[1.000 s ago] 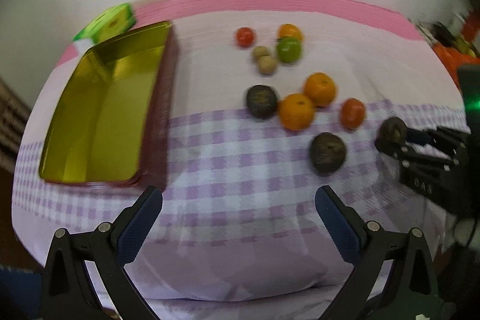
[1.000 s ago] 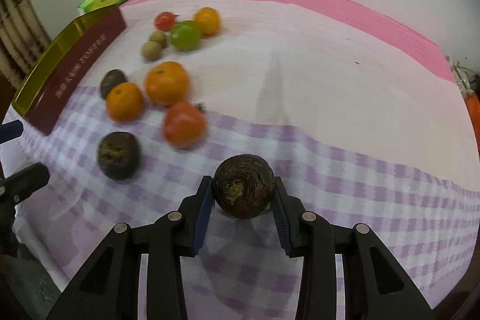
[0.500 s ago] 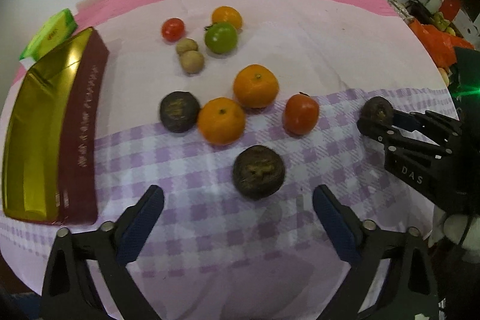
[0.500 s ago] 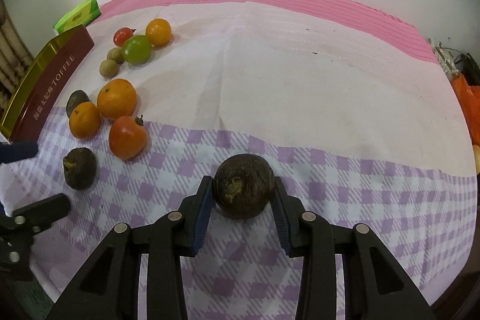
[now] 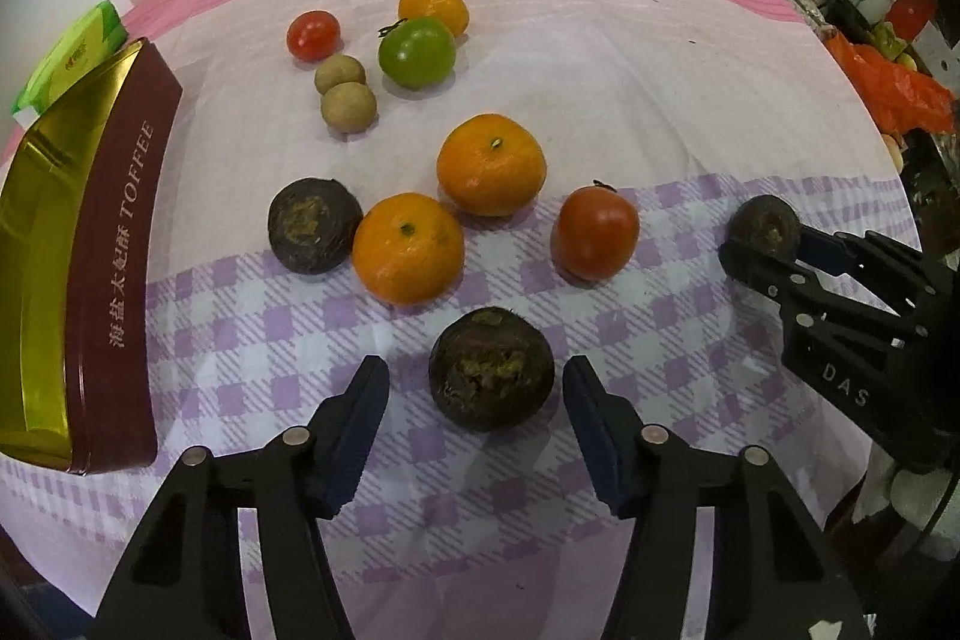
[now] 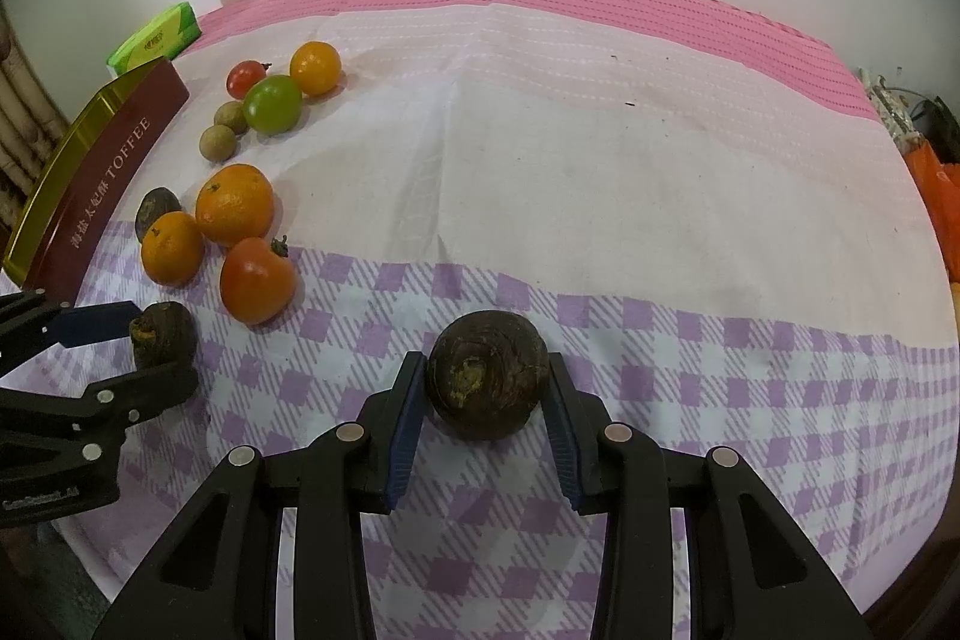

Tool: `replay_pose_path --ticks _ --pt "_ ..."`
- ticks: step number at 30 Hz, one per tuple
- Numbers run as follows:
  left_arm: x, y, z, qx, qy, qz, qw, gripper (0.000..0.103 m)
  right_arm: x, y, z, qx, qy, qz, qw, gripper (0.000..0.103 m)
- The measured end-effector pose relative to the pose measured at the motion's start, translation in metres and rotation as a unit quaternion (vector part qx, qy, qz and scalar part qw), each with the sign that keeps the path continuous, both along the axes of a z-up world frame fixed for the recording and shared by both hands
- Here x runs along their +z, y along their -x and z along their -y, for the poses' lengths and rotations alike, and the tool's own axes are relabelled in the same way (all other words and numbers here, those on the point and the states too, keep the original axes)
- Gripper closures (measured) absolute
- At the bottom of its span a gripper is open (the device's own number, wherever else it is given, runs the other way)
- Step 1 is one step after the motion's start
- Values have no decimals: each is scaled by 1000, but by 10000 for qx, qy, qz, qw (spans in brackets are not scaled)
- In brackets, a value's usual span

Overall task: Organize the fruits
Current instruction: 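Grasp another dark brown fruit with the left tool while the right tool holds its fruit, then carry the dark fruit into the gold tin and open the left tool while the right tool holds its fruit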

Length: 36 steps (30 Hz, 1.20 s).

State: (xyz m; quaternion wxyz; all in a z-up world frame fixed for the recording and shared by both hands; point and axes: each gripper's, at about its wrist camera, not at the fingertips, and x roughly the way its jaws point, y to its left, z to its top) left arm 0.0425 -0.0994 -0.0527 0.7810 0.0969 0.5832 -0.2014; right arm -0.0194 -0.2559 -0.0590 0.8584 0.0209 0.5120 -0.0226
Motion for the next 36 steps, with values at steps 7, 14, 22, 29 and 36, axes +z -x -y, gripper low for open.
replay_pose_path --ticks 7,14,22,29,36 --pt "-1 -4 9 -30 -37 13 10000 66 -1 0 0 -7 1 0 10000 64" --pt "9 2 7 -73 27 26 10000 66 -1 0 -2 -2 60 -2 10000 64" --pt "51 -4 -21 214 268 459 9984 66 -2 1 -5 -11 132 5 9999 63" --pt "81 -38 -91 968 87 1012 9901 66 -2 1 -4 -25 136 1 9999 63" --pt "64 -74 -177 1821 -464 1050 9766 66 -2 0 -5 -51 156 -11 9999 63"
